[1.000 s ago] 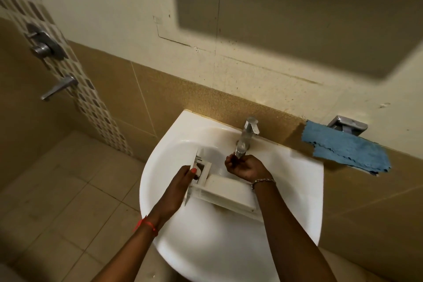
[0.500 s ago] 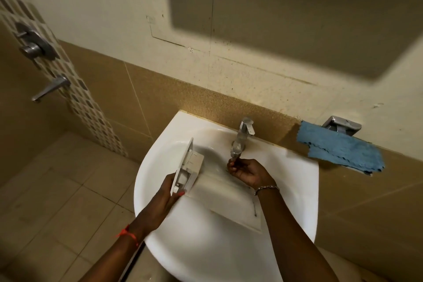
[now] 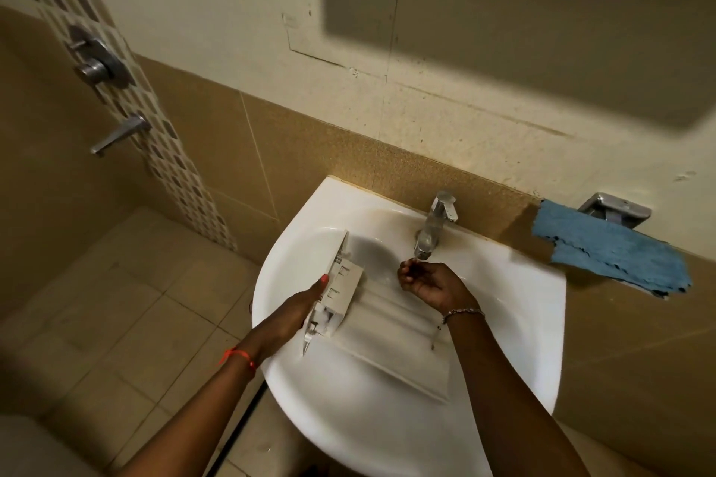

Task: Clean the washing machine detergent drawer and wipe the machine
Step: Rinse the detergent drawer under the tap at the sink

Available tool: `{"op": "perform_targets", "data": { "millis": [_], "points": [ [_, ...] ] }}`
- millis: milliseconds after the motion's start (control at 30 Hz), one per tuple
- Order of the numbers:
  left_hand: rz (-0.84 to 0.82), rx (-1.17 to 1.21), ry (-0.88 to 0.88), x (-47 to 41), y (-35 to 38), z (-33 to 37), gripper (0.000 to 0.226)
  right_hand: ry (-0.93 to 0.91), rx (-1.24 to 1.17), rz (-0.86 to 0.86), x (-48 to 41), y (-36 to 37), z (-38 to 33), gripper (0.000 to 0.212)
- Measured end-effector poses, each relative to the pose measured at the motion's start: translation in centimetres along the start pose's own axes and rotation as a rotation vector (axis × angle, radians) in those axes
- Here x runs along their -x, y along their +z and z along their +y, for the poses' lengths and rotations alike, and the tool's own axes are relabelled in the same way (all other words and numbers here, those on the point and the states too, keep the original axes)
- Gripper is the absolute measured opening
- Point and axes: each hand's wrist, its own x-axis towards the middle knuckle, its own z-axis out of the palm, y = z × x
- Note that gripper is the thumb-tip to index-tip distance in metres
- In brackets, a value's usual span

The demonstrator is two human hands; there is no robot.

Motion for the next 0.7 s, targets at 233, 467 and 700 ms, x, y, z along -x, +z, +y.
{"op": "perform_targets", "data": {
  "millis": [233,467,700],
  "points": [
    [0.185,-0.113,0.057,-2.5,0.1,-0.1,0.071,-0.019,0.009,-0.072,0.4,-0.3,-0.3,0.034],
    [0.271,-0.304,0.208,-2.6,1.8,1.9,0.054,0.097,0.265,-0.026,2.3,0.3,0.5,0.024],
    [0.314,-0.912,0.314,-3.0,2.4,1.8,0.058,-0.029,0.885,-0.081,4.1,1.5,1.6,0.028]
  ]
}}
